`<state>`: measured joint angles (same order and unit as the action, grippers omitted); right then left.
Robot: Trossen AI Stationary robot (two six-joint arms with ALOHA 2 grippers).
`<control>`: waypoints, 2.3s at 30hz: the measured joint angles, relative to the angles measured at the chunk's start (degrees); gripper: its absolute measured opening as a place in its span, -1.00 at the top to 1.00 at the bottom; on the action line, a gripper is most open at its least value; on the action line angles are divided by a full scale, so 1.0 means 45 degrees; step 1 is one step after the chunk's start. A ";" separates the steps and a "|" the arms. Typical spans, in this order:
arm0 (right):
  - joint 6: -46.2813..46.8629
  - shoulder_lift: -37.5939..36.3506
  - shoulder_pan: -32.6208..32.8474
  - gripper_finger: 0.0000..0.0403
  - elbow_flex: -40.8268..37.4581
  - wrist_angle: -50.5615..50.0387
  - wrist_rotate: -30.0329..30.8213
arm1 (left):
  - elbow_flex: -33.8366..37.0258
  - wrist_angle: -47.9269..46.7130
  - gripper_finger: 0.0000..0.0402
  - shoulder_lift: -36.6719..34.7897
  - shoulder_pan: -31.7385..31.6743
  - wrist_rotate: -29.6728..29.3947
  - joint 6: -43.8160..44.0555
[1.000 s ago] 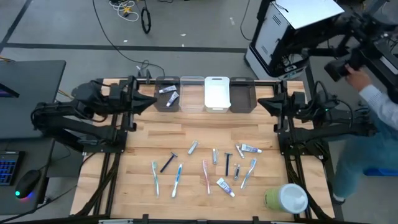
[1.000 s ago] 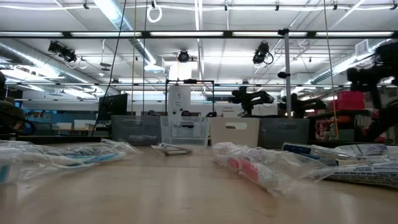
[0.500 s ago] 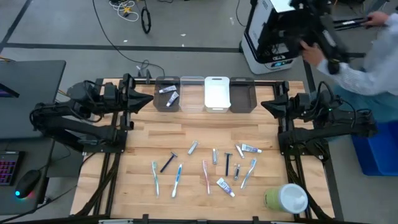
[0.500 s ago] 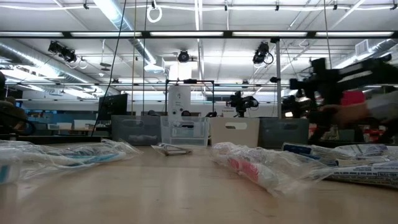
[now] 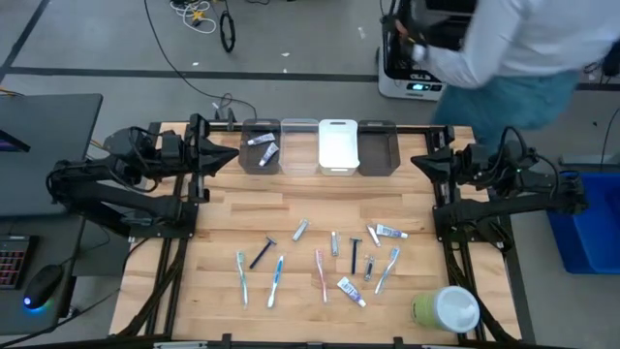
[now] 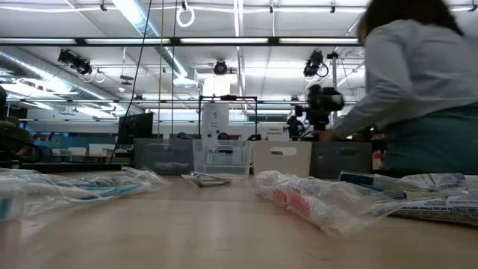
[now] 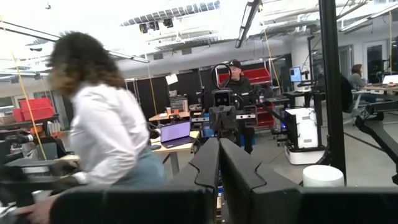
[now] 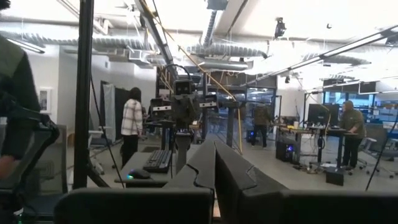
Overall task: Pick & Place Travel size toiletries
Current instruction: Put the green toothbrush into the transparent bin
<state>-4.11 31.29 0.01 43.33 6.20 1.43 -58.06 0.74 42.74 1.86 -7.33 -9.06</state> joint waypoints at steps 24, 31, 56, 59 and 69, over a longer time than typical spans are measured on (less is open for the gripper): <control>0.0479 0.0000 0.0005 0.98 0.0000 -0.0763 -0.0015 | 0.0000 0.0000 0.90 0.0000 0.0001 0.0005 0.0002; 0.0479 0.0000 0.0005 0.98 -0.0005 -0.0763 -0.0015 | 0.0000 -0.0002 0.88 0.0000 -0.0004 0.0005 0.0005; 0.0479 0.0005 0.0005 0.98 0.0000 -0.1331 -0.0023 | -0.0015 -0.0802 0.88 0.0000 -0.0004 0.0010 0.0549; 0.0479 0.0005 0.0005 0.98 0.0000 -0.1331 -0.0019 | -0.0015 -0.1214 0.88 0.0183 0.0001 0.0010 0.0549; 0.0479 0.0005 0.0005 0.98 0.0000 -0.1331 -0.0019 | -0.0015 -0.0978 0.88 0.0772 -0.0002 0.0010 0.0680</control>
<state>-1.96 31.31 0.03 43.33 0.21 1.34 -58.13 -3.66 46.21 1.86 -7.29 -6.00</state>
